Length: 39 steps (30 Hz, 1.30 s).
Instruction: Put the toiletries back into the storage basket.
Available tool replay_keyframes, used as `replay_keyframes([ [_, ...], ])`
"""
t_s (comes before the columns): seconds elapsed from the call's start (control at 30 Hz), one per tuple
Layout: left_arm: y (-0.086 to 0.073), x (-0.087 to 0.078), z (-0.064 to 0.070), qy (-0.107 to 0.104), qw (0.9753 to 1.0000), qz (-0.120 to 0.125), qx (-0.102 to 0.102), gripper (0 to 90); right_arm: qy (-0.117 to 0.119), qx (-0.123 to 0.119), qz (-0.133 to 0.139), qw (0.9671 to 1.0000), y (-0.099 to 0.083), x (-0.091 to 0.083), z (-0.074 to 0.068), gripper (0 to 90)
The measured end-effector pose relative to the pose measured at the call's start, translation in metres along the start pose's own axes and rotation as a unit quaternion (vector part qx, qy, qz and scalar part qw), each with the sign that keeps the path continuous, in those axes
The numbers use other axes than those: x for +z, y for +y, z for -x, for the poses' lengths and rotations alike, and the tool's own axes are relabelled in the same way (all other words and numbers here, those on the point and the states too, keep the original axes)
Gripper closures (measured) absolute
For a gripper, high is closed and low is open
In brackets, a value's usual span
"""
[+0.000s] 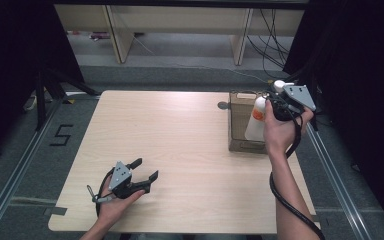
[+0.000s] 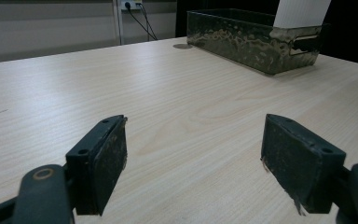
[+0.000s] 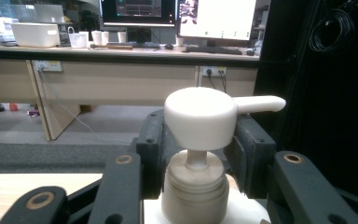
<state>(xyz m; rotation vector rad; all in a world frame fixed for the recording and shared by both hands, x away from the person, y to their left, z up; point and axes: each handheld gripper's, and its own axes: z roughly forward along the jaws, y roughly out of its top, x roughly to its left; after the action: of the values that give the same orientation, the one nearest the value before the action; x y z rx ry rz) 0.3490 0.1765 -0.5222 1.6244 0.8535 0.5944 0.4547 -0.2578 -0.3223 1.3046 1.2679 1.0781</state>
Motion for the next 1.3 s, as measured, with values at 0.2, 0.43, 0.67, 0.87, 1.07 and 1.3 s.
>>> replay_keyframes([
  [0.2, 0.000, 0.000, 0.000, -0.001, 1.0000, 0.001, 0.001, 21.8, 0.002, 0.000, -0.005, 1.0000, -0.005, 0.000, 0.002, 60.6],
  [0.43, 0.000, 0.000, 0.000, -0.001, 1.0000, 0.000, 0.002, 21.8, 0.001, 0.005, -0.012, 0.9999, -0.012, 0.000, 0.002, 60.6],
  [0.67, 0.000, 0.000, 0.000, -0.001, 1.0000, 0.001, 0.001, 21.8, 0.002, 0.006, -0.015, 0.9999, -0.020, 0.001, 0.002, 60.6],
  [0.87, 0.000, 0.000, 0.000, 0.000, 1.0000, -0.001, 0.004, 21.8, 0.001, 0.001, -0.023, 0.9997, -0.025, 0.002, 0.004, 60.6],
  [1.07, 0.000, -0.001, 0.000, -0.001, 1.0000, 0.000, 0.003, 21.8, 0.001, 0.006, -0.025, 0.9997, -0.028, 0.003, 0.003, 60.6],
  [1.3, 0.000, -0.001, 0.000, -0.001, 1.0000, 0.000, 0.002, 21.8, 0.000, 0.006, -0.028, 0.9996, -0.032, 0.004, 0.004, 60.5],
])
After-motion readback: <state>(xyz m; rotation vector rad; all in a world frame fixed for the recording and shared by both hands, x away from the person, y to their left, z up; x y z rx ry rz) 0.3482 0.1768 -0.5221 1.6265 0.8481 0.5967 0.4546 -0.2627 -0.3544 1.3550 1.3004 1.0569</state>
